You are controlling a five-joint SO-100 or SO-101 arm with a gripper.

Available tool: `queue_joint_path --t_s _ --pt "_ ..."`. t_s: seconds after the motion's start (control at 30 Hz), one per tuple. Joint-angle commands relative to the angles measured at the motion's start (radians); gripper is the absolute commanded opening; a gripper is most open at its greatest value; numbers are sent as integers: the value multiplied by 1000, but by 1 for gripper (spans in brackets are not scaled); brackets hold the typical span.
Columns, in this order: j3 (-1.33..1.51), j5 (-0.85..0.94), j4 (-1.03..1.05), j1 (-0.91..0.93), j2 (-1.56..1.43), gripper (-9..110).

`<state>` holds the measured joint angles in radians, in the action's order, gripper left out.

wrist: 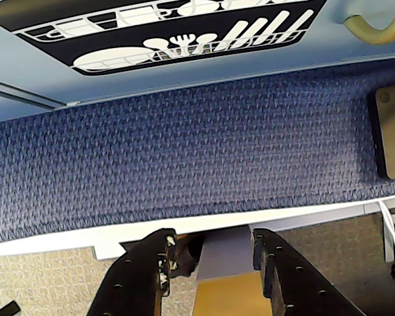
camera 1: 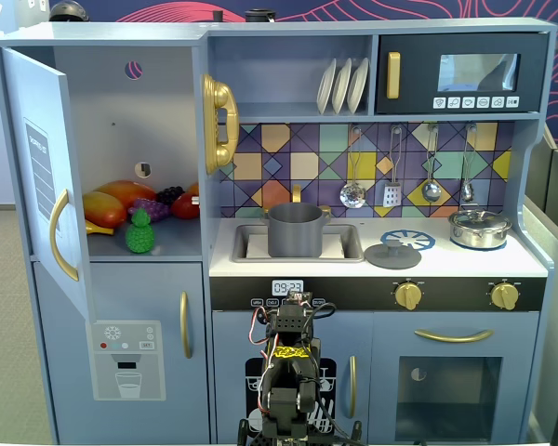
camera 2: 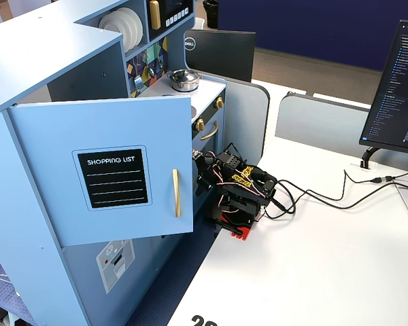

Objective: Pick up the green pineapple from the left cabinet and place it in the gray recipient

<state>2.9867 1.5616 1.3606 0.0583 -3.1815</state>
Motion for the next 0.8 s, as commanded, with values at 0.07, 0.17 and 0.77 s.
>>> queue_joint_path --t_s 0.07,0.17,0.77 --pt "15 -49 169 -25 3 0" --pt "15 -49 169 -25 3 0" --pt "-428 130 -1005 -1005 198 0"
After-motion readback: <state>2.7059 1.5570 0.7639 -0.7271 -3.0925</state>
